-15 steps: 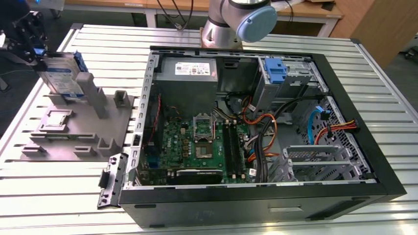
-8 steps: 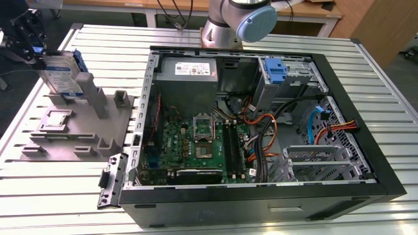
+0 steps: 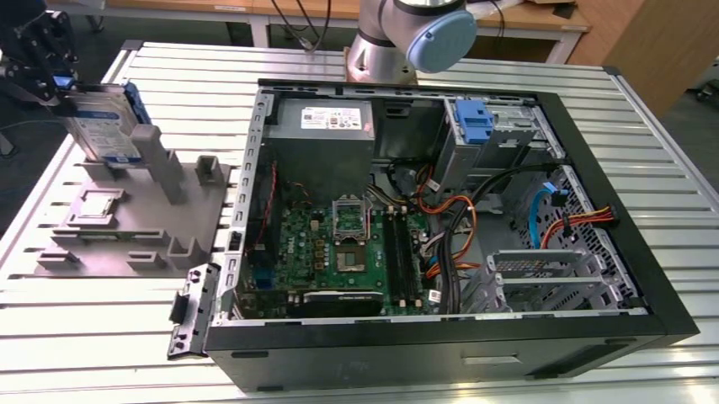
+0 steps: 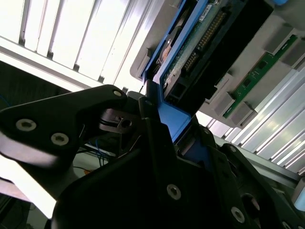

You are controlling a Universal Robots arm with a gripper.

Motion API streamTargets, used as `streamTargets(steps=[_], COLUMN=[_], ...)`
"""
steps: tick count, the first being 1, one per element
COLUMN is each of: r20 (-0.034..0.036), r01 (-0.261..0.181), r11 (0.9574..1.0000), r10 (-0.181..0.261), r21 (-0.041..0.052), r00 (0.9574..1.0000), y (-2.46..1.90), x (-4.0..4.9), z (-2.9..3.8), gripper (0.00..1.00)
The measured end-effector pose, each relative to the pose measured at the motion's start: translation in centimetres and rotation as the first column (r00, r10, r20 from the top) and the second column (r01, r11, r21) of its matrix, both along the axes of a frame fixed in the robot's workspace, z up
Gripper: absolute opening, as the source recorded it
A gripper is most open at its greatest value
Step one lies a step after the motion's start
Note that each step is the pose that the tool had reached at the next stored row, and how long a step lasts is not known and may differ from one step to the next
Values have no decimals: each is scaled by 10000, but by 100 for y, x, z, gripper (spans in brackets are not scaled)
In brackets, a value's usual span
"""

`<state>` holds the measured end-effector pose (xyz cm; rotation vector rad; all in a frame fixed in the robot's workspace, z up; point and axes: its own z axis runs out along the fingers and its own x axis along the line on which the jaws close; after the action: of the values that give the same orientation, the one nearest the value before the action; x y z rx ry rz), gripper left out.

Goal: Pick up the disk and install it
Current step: 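Pick up the disk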

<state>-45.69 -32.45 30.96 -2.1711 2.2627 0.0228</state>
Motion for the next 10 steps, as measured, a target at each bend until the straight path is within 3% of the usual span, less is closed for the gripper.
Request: streamTargets(steps=[10], r20=[2], r01=[0], r11=[10000], r10=[0], r21=[-12], r00=[10000], y=[0], x=[0], z=[73], gripper=[37])
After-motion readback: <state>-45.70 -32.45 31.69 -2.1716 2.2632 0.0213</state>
